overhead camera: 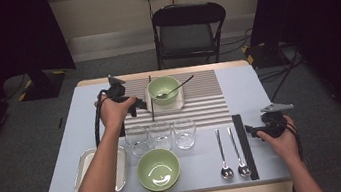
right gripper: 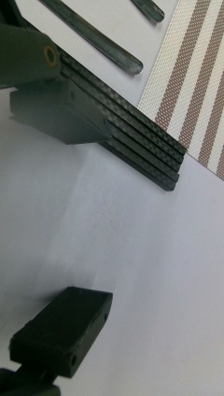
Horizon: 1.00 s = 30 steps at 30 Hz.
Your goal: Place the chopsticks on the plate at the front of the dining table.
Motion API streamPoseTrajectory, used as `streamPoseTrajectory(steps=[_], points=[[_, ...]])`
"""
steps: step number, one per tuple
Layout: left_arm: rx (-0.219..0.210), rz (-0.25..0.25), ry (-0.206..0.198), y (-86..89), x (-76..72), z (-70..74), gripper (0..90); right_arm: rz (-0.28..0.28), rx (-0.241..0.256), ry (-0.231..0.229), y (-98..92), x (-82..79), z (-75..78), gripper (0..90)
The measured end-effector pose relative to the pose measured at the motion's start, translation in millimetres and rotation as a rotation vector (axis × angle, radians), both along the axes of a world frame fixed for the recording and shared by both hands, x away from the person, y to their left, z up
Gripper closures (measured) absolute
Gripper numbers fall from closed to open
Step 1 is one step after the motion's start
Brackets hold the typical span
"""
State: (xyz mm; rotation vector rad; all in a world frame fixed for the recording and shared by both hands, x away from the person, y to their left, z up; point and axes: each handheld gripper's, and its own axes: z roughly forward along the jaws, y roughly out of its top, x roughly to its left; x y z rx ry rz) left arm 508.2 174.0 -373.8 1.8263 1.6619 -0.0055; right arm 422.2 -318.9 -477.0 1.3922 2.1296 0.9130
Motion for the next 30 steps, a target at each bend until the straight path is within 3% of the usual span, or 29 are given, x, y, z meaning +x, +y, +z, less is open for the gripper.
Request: streamPoseTrajectory(steps=[14,22,30], points=[[0.002,0.0,-0.016,10.0,-8.0,2.0,38.0,-0.01,0.008,0.009,-1.1,0.2,2.1,17.9],[0.007,-0.031,-0.017,7.1,-10.3,3.1,37.0,-0.044,0.045,0.016,-7.1,-1.2,7.4,17.7],[0.014,-0.039,-0.016,5.0,-11.8,4.2,36.7,-0.016,0.053,0.035,2.8,-2.8,14.6,25.6]])
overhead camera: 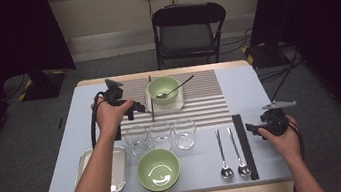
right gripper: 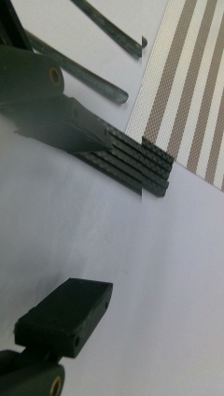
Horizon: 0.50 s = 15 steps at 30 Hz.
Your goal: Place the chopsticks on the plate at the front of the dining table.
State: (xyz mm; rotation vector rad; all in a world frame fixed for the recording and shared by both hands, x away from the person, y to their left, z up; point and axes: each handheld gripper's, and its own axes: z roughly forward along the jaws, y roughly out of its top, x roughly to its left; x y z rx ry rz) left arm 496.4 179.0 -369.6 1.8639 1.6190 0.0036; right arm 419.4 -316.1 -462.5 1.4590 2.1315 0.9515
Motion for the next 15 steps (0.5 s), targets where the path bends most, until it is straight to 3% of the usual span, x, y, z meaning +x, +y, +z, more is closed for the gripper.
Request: streamPoseTrajectory(steps=[2,6,15], points=[[0.001,-0.005,-0.002,0.3,-0.5,0.4,36.7,0.001,-0.002,-0.009,3.1,-0.5,1.2,27.8],[0.004,0.0,-0.009,1.6,-2.0,1.4,36.6,0.025,-0.005,0.021,9.5,-0.8,1.0,33.8],[-0.013,0.008,-0.008,6.6,-3.5,2.6,36.9,0.013,-0.014,0.055,17.4,0.0,-0.4,41.3]])
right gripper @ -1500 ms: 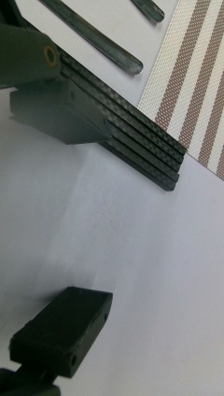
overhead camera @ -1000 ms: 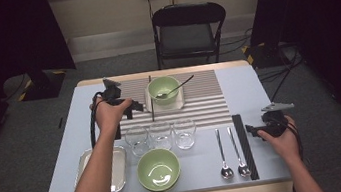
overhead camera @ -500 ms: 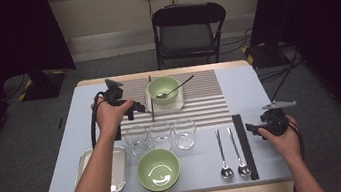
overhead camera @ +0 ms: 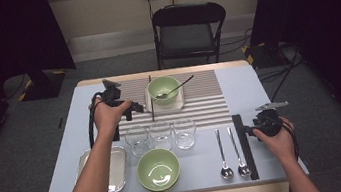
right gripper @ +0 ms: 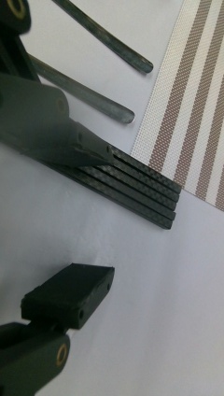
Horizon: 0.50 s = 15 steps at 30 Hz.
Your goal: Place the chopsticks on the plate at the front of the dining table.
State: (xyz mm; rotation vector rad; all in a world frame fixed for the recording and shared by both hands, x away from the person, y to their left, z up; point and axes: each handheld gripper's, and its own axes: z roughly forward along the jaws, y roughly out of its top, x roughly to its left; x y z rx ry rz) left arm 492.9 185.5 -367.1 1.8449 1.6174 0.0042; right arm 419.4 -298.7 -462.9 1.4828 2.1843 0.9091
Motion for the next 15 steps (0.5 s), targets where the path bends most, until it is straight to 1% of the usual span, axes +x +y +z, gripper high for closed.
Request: streamPoseTrajectory(steps=[2,3,6,8,12,13,15], points=[[0.007,0.001,-0.001,1.3,-0.2,0.5,37.0,-0.003,0.002,0.003,0.9,0.0,0.3,42.9],[-0.001,0.002,0.0,1.3,-0.4,0.4,37.0,-0.007,0.003,0.005,1.7,-0.1,0.7,44.0],[-0.001,0.003,0.001,2.0,-0.7,0.1,37.3,-0.008,0.007,0.012,2.5,-0.2,1.3,47.4],[0.002,0.002,0.001,1.9,-0.7,-0.1,37.4,-0.007,0.016,0.012,2.7,-0.3,1.2,50.1],[0.001,0.005,0.003,0.4,-1.2,0.1,37.7,-0.007,0.03,0.026,3.1,-0.4,1.6,55.8],[0.009,-0.001,0.002,0.6,-1.1,0.2,37.8,-0.009,0.035,0.029,3.3,-0.6,1.8,56.6],[0.009,-0.006,0.003,0.3,-0.8,-0.1,37.9,-0.012,0.039,0.033,3.5,-0.5,1.9,57.9]])
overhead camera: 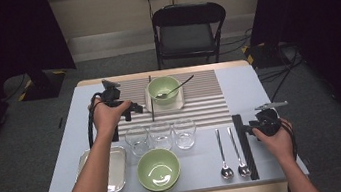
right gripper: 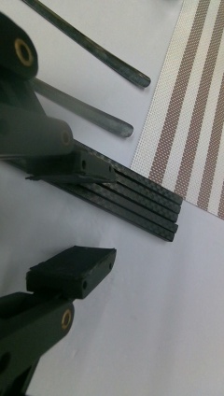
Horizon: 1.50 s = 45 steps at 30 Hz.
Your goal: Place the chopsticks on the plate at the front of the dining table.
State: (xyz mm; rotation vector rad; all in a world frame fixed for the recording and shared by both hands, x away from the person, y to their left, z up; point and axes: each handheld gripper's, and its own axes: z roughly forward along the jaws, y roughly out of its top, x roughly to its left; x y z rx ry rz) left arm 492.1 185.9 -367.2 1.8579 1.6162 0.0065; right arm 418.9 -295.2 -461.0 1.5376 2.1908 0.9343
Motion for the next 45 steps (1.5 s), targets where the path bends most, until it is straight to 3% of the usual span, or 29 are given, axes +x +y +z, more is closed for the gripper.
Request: streamPoseTrajectory(steps=[18,21,23,28,36,45], points=[[0.0,0.002,0.001,-1.3,0.1,-0.1,38.8,-0.007,0.026,0.018,1.4,-0.4,0.6,67.9],[0.001,0.003,-0.001,-1.2,0.3,-0.2,38.9,-0.007,-0.004,0.021,1.3,-0.3,-0.1,71.4],[0.0,0.002,-0.001,-1.2,0.3,-0.2,38.9,-0.011,0.012,0.025,1.1,-0.6,-0.2,69.3],[0.002,0.0,0.0,-1.0,0.3,-0.3,39.0,-0.011,-0.006,0.021,1.4,-0.4,0.0,72.9],[0.008,0.0,-0.002,0.2,-0.2,1.9,39.0,-0.057,0.017,0.039,-1.2,0.2,-0.4,81.2],[0.019,-0.011,-0.015,-1.1,-0.1,9.9,39.0,-0.085,-0.016,0.032,-1.9,3.9,0.4,81.2]])
